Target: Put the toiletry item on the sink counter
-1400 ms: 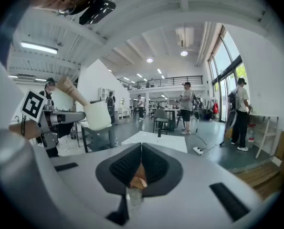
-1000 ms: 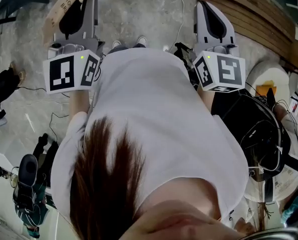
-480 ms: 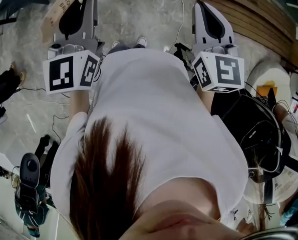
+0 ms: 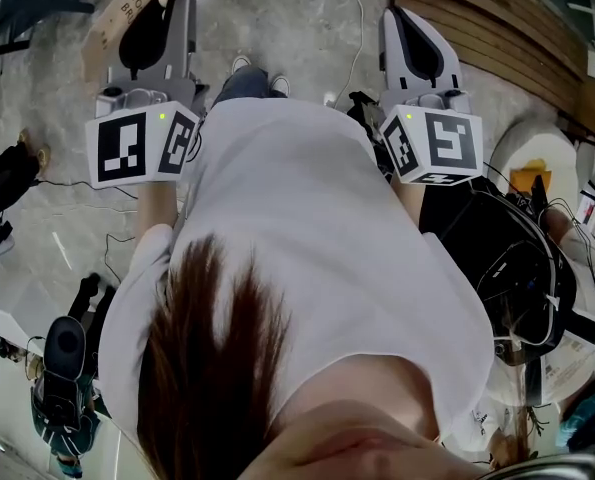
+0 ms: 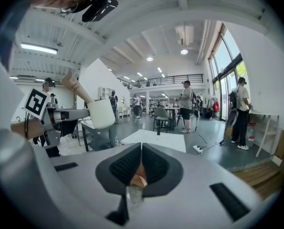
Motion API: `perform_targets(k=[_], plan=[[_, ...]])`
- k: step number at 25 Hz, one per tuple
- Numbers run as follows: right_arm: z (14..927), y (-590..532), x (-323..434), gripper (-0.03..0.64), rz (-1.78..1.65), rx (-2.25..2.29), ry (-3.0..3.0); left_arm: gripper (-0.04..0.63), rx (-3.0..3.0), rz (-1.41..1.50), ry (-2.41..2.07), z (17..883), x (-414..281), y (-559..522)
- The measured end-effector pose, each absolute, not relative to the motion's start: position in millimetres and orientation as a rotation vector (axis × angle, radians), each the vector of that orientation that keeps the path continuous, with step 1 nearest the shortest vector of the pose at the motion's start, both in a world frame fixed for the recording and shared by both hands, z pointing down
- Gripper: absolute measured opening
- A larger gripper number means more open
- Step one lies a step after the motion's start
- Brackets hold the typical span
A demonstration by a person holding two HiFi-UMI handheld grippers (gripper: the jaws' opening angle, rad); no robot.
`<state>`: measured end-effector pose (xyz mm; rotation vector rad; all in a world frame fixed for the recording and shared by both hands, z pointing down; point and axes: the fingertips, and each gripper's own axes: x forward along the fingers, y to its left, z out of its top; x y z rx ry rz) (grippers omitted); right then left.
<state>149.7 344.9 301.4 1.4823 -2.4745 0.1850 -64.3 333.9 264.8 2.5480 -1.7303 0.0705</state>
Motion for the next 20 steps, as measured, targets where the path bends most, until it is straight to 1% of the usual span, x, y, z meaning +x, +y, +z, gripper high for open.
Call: perform_targets(k=[9, 20], plan=[[302.5, 328.5, 154.5, 0.012, 0.194, 1.523, -2.432, 0.051, 2.539, 0.068, -1.717, 268.0, -71.3, 309.4], [295.7, 271.3, 141.3, 0.011, 0.203, 1.580, -2.394, 0.050, 2.548, 0.046, -1.656, 266.2, -86.1, 243.5]])
